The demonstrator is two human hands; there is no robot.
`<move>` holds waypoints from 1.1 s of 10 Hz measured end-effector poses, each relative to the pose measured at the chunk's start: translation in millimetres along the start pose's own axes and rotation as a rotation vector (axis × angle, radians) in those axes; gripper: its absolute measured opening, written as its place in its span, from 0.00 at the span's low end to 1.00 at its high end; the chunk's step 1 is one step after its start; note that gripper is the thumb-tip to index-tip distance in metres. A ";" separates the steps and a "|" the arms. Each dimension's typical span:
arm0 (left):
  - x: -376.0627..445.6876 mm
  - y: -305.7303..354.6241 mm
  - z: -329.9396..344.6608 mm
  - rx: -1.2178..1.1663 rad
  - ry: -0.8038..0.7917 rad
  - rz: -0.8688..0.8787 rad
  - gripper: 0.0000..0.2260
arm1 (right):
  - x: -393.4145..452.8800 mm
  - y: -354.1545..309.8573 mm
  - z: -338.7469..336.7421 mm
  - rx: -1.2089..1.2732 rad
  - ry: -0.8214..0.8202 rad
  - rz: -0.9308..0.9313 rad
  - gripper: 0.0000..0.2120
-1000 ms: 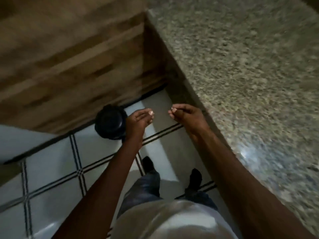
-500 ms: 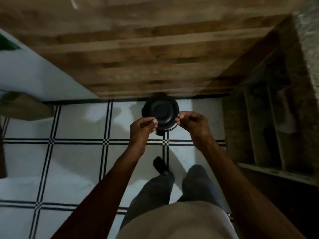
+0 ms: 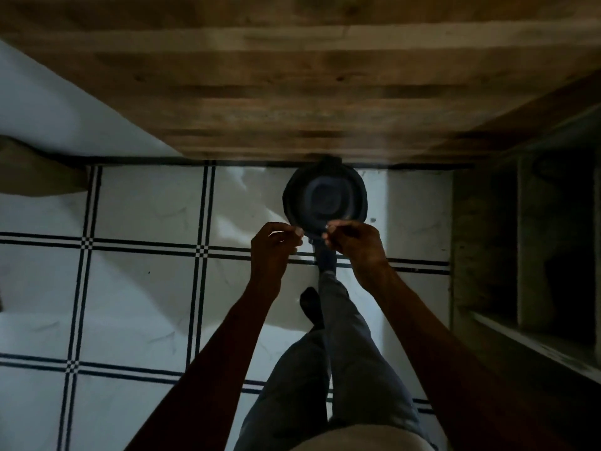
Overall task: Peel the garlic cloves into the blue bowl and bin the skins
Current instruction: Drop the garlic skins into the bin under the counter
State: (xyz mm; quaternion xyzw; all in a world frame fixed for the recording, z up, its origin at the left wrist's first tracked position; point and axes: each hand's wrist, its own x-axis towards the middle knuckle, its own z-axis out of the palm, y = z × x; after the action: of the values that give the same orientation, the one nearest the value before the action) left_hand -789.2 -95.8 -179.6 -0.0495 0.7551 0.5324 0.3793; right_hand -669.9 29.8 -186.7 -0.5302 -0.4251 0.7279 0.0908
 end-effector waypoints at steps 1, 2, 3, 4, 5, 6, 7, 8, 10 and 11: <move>32.2 -25.6 0.5 0.021 0.006 -0.037 0.09 | 28.9 15.6 10.2 0.016 -0.037 -0.001 0.11; 59.8 -51.9 2.3 -0.018 0.014 -0.084 0.07 | 56.5 35.2 12.1 0.025 -0.083 -0.029 0.10; 82.9 -73.2 6.3 -0.107 0.036 -0.159 0.02 | 84.6 61.0 11.3 0.092 -0.091 -0.048 0.06; 114.4 -94.8 15.5 -0.142 0.041 -0.201 0.07 | 110.5 81.5 12.3 0.166 -0.040 0.019 0.11; 158.7 -114.1 34.1 -0.134 0.031 -0.233 0.08 | 150.8 104.7 11.8 0.201 -0.014 0.056 0.16; 207.8 -133.1 56.3 -0.104 -0.021 -0.286 0.09 | 197.5 125.6 14.1 0.242 -0.035 0.082 0.05; 256.2 -154.5 72.5 0.047 -0.125 -0.342 0.08 | 245.8 139.5 13.0 0.200 -0.031 0.175 0.05; 288.8 -164.5 76.7 0.176 -0.151 -0.361 0.16 | 276.7 147.1 15.5 0.131 0.017 0.306 0.09; 333.6 -182.0 68.3 0.187 -0.028 -0.395 0.16 | 304.7 149.5 18.4 -0.017 0.145 0.302 0.12; 327.9 -171.8 77.0 0.132 -0.087 -0.430 0.12 | 311.0 148.9 27.0 -0.164 0.148 0.146 0.05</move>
State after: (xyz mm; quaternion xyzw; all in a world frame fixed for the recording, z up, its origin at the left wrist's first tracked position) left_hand -898.8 3.4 -527.6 -0.1613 0.7433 0.3904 0.5188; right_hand -776.4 104.4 -507.2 -0.6176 -0.4356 0.6544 0.0247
